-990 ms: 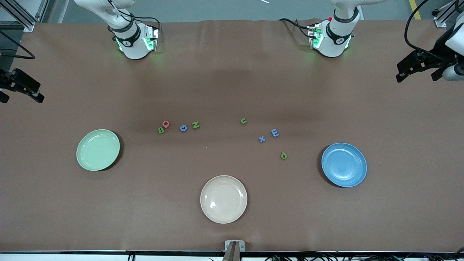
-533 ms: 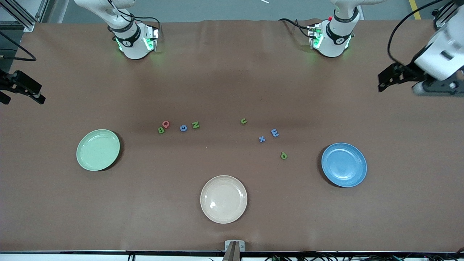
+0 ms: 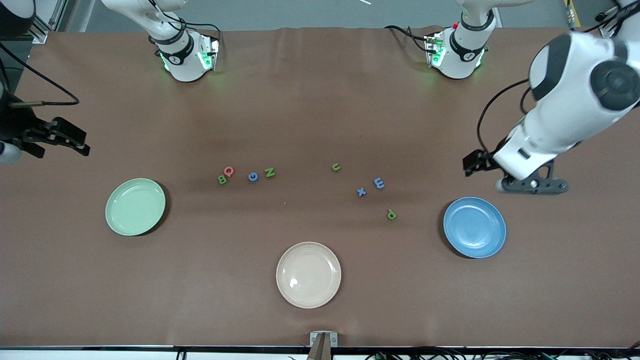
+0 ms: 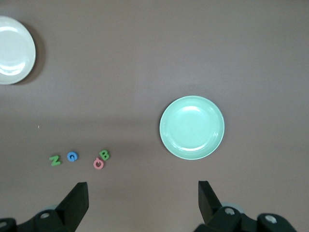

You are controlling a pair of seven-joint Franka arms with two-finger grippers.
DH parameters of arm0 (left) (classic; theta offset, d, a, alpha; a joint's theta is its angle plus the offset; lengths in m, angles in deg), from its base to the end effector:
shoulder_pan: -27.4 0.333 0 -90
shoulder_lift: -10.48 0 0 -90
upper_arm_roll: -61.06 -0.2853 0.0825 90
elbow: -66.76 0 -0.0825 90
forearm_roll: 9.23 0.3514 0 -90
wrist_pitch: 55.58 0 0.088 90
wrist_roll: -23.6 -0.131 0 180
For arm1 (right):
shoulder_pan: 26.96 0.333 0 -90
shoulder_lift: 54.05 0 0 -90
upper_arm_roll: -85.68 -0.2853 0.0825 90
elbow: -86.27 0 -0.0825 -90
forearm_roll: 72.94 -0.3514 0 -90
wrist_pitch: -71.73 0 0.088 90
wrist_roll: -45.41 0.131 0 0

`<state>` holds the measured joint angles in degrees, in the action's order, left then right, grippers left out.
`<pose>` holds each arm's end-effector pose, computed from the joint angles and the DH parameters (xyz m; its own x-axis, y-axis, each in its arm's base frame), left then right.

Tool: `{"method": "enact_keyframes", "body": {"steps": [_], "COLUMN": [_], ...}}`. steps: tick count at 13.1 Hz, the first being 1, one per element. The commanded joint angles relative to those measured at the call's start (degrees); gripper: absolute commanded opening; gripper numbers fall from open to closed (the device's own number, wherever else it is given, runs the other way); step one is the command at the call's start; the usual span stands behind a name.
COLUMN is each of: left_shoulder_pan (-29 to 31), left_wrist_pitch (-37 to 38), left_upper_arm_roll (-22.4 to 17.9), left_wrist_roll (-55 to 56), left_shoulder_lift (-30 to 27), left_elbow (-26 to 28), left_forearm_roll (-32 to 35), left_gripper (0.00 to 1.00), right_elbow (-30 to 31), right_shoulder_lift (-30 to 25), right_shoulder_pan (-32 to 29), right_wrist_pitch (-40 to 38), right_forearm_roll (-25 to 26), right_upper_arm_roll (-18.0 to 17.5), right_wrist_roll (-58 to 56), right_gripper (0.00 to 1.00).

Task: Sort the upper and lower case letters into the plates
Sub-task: 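Reach the left gripper to green p while the right gripper reaches green B, then grasp the green p with the left gripper while the right gripper grasps B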

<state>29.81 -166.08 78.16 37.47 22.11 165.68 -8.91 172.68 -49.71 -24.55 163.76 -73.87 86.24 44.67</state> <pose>0.5667 -0.1390 0.4236 0.9999 -0.0104 -0.0052 -0.0101 -0.9985 0.0544 0.5468 0.0199 0.5601 0.9987 0.0446 0.0225 0.0450 -0.9989 -0.0152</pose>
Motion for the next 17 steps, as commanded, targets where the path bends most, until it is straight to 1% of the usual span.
{"method": "enact_keyframes", "body": {"steps": [1,3,4,8,9,11,12,13,14,16,17], "left_shoulder_pan": [-2.40,-5.20,-6.35,-10.22,-10.84,-12.33,-12.95,-13.30,-13.39,-13.83,-14.44], "left_wrist_pitch": [-5.32,-9.36,-10.78,-20.00,-21.32,-22.91,-23.96,-24.67,-24.94,-25.12,-25.12], "left_upper_arm_roll": [0.04,0.04,0.13,0.04,0.04,0.04,0.04,-0.05,0.04,0.04,0.04], "left_wrist_roll": [6.93,13.52,17.30,30.84,33.22,36.48,38.15,39.91,41.06,43.60,44.83], "left_shoulder_lift": [6.27,10.49,12.51,20.25,21.49,23.69,24.74,25.62,26.33,28.17,29.22], "left_elbow": [-0.83,-0.92,-1.09,-1.36,-1.27,-1.36,-1.36,-1.36,-1.62,-2.84,-3.29], "left_forearm_roll": [0.81,6.94,8.02,12.59,13.03,13.13,13.74,14.96,16.45,19.00,19.19], "left_gripper": [1.00,1.00,1.00,0.97,0.94,0.89,0.84,0.79,0.75,0.74,0.74], "right_elbow": [2.35,6.73,10.23,24.30,27.55,33.88,36.96,39.68,41.45,41.82,41.82], "right_shoulder_lift": [1.11,1.46,1.46,1.38,1.46,1.55,1.90,2.60,4.09,7.77,9.45], "right_shoulder_pan": [2.07,3.91,5.58,11.46,12.35,14.11,14.81,15.60,16.05,16.05,16.31], "right_wrist_pitch": [-0.36,1.82,4.27,18.32,22.45,30.19,34.40,38.62,42.32,43.93,44.98], "right_forearm_roll": [-0.21,-0.21,-0.21,-0.30,-0.30,-3.10,-4.25,-4.34,-4.34,-4.34,-4.43], "right_upper_arm_roll": [0.05,0.05,0.05,-0.03,-0.03,-0.03,0.05,0.05,0.05,0.05,0.05], "right_wrist_roll": [1.43,11.14,15.72,36.36,40.77,46.76,49.14,51.69,53.71,54.87,55.75], "right_gripper": [1.00,1.00,0.99,0.99,1.00,1.00,1.00,1.00,1.00,1.00,1.00]}}
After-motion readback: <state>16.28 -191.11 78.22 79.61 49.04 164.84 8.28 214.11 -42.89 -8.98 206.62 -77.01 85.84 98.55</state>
